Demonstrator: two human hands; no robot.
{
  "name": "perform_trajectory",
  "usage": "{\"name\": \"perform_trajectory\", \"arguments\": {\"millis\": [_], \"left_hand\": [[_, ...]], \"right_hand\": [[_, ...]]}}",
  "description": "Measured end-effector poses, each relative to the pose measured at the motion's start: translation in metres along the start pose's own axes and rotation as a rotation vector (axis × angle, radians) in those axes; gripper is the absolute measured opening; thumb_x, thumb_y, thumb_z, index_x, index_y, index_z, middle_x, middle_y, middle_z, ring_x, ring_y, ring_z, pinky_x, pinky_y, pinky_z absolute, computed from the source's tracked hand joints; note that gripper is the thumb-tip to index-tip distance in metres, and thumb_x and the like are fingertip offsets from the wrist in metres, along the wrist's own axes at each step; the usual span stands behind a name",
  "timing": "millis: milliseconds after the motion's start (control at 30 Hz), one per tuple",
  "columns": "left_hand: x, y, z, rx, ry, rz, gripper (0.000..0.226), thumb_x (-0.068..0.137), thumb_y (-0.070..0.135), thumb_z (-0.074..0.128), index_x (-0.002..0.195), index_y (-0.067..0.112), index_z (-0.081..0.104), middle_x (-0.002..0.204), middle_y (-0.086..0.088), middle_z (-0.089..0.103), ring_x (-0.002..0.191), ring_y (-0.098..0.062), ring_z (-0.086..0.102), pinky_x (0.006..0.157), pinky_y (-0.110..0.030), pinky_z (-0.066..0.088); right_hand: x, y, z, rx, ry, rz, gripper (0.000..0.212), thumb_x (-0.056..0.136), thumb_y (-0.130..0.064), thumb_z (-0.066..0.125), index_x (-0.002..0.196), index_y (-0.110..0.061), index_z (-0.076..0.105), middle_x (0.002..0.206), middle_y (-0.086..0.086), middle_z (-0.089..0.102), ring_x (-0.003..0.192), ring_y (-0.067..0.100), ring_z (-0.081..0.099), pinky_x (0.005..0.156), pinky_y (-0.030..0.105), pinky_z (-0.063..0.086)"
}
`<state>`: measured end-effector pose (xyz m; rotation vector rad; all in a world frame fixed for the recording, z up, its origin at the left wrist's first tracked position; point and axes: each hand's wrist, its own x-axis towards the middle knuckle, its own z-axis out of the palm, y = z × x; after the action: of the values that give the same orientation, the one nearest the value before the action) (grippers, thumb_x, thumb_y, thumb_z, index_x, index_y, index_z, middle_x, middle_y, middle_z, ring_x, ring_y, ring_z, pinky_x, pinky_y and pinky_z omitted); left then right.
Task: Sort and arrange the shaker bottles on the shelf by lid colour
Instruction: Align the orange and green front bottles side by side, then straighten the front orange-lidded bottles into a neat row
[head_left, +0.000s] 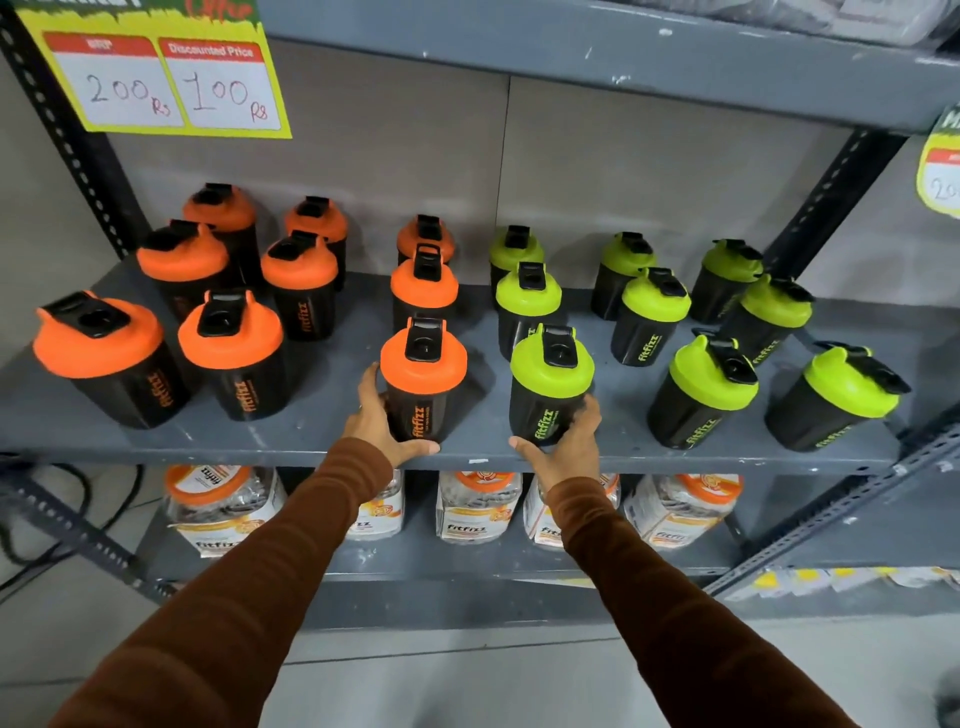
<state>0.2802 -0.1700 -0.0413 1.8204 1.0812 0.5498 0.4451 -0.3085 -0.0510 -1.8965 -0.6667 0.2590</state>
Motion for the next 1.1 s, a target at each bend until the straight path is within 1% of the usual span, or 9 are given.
{"name": "perform_trajectory", "arguments": {"millis": [100, 200, 267, 367, 500, 633, 733, 833, 1100], "left_hand": [[0.000, -0.002, -0.003, 0.026, -0.023, 0.051, 0.131, 0.055, 0.012, 0.085, 0.141, 0.023, -0.012, 0.143, -0.018, 0.033, 0.129, -0.037, 0.036, 0.107, -0.049, 0.031], [-0.007, -0.011, -0.009, 0.038, -0.064, 0.147, 0.132, 0.055, 0.010, 0.085, 0.141, 0.020, -0.015, 0.146, -0.015, 0.029, 0.133, -0.032, 0.030, 0.108, -0.044, 0.027], [-0.017, -0.027, -0.019, 0.008, -0.033, 0.211, 0.121, 0.059, 0.011, 0.083, 0.142, 0.017, -0.004, 0.144, -0.012, 0.034, 0.132, -0.026, 0.033, 0.106, -0.035, 0.028], [-0.038, -0.057, -0.046, 0.050, 0.216, 0.294, 0.075, 0.072, 0.021, 0.073, 0.133, 0.006, 0.033, 0.124, -0.017, 0.053, 0.115, -0.030, 0.050, 0.094, -0.031, 0.037], [-0.045, -0.093, -0.107, 0.080, 0.603, 0.246, 0.053, 0.076, 0.035, 0.058, 0.112, -0.001, 0.046, 0.107, -0.028, 0.054, 0.101, -0.038, 0.050, 0.092, -0.045, 0.041], [-0.025, -0.122, -0.175, 0.099, 0.788, 0.120, 0.084, 0.066, 0.045, 0.064, 0.123, -0.009, 0.035, 0.125, -0.034, 0.040, 0.119, -0.043, 0.035, 0.104, -0.046, 0.026], [-0.009, -0.122, -0.209, -0.019, 0.695, -0.020, 0.111, 0.054, 0.028, 0.086, 0.137, -0.002, 0.018, 0.140, -0.025, 0.030, 0.131, -0.035, 0.029, 0.110, -0.040, 0.023], [0.005, -0.120, -0.219, -0.031, 0.588, -0.030, 0.123, 0.044, 0.033, 0.089, 0.139, 0.007, 0.016, 0.141, -0.019, 0.035, 0.129, -0.031, 0.035, 0.108, -0.042, 0.031], [0.027, -0.120, -0.223, -0.161, 0.420, 0.095, 0.106, 0.055, 0.010, 0.085, 0.135, 0.006, 0.015, 0.137, -0.019, 0.039, 0.124, -0.030, 0.042, 0.102, -0.034, 0.033]], "right_hand": [[-0.016, -0.005, 0.004, -0.116, 0.135, -0.080, 0.105, 0.057, -0.025, 0.086, 0.137, -0.004, 0.021, 0.144, 0.019, 0.030, 0.135, 0.032, 0.027, 0.114, 0.041, 0.022], [-0.046, -0.017, 0.023, -0.224, 0.350, -0.285, 0.087, 0.069, -0.047, 0.070, 0.132, -0.004, 0.027, 0.140, 0.024, 0.032, 0.131, 0.036, 0.027, 0.111, 0.053, 0.025], [-0.063, -0.032, 0.044, -0.227, 0.372, -0.581, 0.070, 0.079, -0.054, 0.055, 0.127, -0.012, 0.026, 0.136, 0.018, 0.033, 0.128, 0.030, 0.029, 0.109, 0.045, 0.024], [-0.082, -0.068, 0.084, -0.138, 0.181, -0.877, 0.053, 0.085, -0.046, 0.051, 0.121, -0.011, 0.035, 0.128, 0.011, 0.039, 0.123, 0.022, 0.038, 0.106, 0.036, 0.029], [-0.102, -0.119, 0.149, 0.054, -0.167, -0.591, 0.041, 0.081, -0.039, 0.057, 0.116, -0.023, 0.041, 0.107, 0.004, 0.062, 0.083, 0.015, 0.061, 0.080, 0.039, 0.052], [-0.093, -0.141, 0.207, 0.168, -0.236, -0.201, 0.080, 0.070, -0.023, 0.077, 0.133, -0.009, 0.031, 0.125, 0.006, 0.039, 0.115, 0.024, 0.046, 0.102, 0.045, 0.040], [-0.084, -0.150, 0.238, 0.187, -0.250, -0.035, 0.104, 0.061, -0.013, 0.084, 0.139, -0.005, 0.016, 0.145, 0.016, 0.024, 0.135, 0.028, 0.027, 0.114, 0.042, 0.025], [-0.080, -0.155, 0.255, 0.186, -0.235, 0.001, 0.105, 0.059, -0.005, 0.084, 0.139, -0.005, 0.015, 0.145, 0.017, 0.030, 0.134, 0.027, 0.032, 0.114, 0.040, 0.027], [-0.088, -0.156, 0.249, 0.116, -0.146, 0.029, 0.090, 0.064, -0.002, 0.079, 0.135, -0.007, 0.024, 0.136, 0.018, 0.045, 0.126, 0.030, 0.043, 0.106, 0.036, 0.035]]}}
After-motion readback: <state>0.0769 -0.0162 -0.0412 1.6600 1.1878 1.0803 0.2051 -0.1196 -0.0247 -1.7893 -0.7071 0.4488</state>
